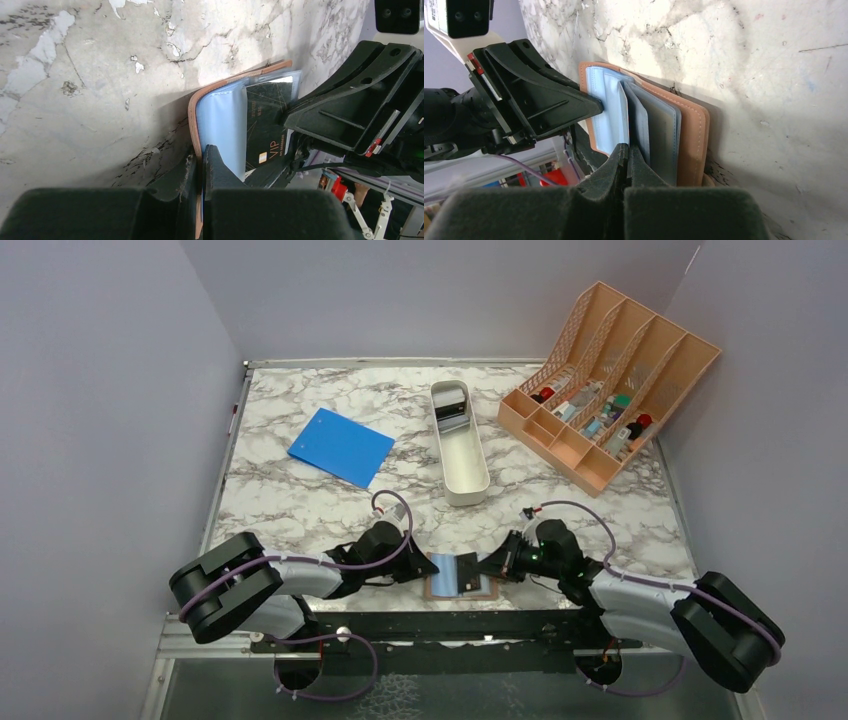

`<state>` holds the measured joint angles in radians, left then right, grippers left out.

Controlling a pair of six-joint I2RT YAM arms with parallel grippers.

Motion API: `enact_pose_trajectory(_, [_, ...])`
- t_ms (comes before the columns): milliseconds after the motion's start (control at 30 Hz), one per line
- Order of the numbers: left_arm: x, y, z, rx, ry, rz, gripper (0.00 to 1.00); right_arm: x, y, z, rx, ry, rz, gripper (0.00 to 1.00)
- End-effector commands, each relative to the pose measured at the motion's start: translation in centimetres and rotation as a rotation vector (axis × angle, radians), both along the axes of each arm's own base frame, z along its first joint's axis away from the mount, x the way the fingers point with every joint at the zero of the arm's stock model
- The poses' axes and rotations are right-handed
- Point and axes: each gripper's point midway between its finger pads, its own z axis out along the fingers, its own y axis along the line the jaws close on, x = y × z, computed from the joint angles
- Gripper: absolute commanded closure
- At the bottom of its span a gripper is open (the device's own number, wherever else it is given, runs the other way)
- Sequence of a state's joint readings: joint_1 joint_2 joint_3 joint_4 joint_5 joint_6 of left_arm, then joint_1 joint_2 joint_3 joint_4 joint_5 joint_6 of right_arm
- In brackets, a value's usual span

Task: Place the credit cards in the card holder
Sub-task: Insert the credit card into the card holder.

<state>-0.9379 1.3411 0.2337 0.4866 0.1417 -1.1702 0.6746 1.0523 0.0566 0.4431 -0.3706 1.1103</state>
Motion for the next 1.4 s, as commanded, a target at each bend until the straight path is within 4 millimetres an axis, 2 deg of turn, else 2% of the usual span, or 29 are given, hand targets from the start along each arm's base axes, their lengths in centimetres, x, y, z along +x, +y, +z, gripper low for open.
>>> enact_pose_trajectory(0, [-0.6,-0.4,-0.1,0.006,0.002,-0.033,0.94,-0.2,-0.3,-0.3,-0.007,0.014,-0.017,0.99])
enact_pose_trajectory(367, [-0.5,-0.5,-0.1,0.008,-0.001,-0.036,0.93,-1.2,-1.3,-1.3,-0.069,0.020,0.004,0.99])
enact_pose_trajectory(800, [-0.7,-0.6,0.0,0.005,0.000,-0.040,0.91,-1.0,0.2,-0.6,-0.014,0.060,0.037,0.99])
enact_pose_trajectory(933, [-0.8,-0.7,0.3,-0.006,-0.002,-0.040,0.86,-0.8,0.2,-0.7,-0.002,0.054,0.024,0.99])
enact_pose_trajectory(1200, [-1.4,-0.5,1.4,-0.052,0.002,-0.038,0.68,-0.1,-0.4,-0.6,-0.011,0.034,-0.040,0.99])
enact_pose_trajectory(1367, [-1.5,-0.1,2.1,-0.081,-0.009,-0.023,0.64,-0.1,-0.6,-0.9,-0.015,0.033,-0.052,0.99])
